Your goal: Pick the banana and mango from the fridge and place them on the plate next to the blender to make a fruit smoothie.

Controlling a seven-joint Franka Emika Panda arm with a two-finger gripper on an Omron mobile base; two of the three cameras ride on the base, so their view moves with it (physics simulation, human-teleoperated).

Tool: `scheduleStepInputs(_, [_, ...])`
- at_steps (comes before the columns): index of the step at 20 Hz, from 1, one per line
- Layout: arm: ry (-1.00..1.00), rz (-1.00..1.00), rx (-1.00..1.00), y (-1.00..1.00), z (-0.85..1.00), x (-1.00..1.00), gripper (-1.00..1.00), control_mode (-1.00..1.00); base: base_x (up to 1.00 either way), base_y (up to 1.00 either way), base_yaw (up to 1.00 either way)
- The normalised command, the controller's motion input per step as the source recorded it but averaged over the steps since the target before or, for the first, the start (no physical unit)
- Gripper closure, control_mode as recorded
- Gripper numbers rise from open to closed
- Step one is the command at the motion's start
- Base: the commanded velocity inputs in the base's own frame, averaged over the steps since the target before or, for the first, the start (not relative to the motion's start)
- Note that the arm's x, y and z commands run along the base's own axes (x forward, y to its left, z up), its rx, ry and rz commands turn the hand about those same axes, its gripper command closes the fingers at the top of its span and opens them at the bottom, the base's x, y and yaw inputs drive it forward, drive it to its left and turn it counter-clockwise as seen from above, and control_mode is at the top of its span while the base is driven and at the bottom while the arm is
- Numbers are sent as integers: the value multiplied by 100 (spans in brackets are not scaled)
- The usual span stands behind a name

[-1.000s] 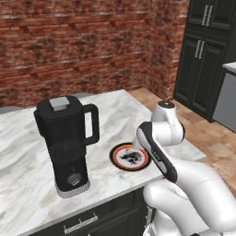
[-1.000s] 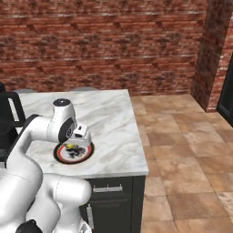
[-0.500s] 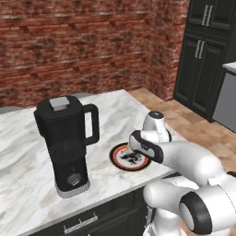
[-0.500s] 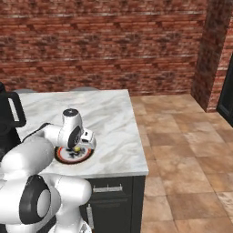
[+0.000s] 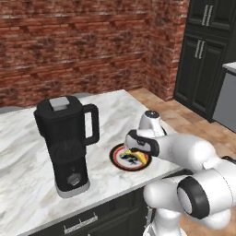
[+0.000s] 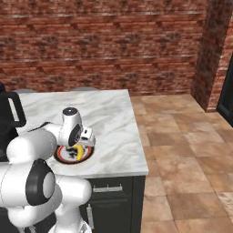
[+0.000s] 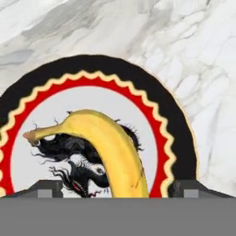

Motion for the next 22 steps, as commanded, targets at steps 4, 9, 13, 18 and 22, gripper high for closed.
scheduleStepInputs(4, [-7,0,0,0,100,-59,-100,-100,0,0,0])
scheduleStepInputs(9, [-15,0,0,-1,81,-99,-100,-100,0,0,0])
scheduleStepInputs(13, [-26,0,0,-13,62,-100,-100,-100,0,0,0])
scheduleStepInputs(18, [-24,1,0,-9,49,-88,-100,-100,0,0,0])
scheduleStepInputs(22, [-5,0,5,-14,47,-28,-100,-100,0,0,0])
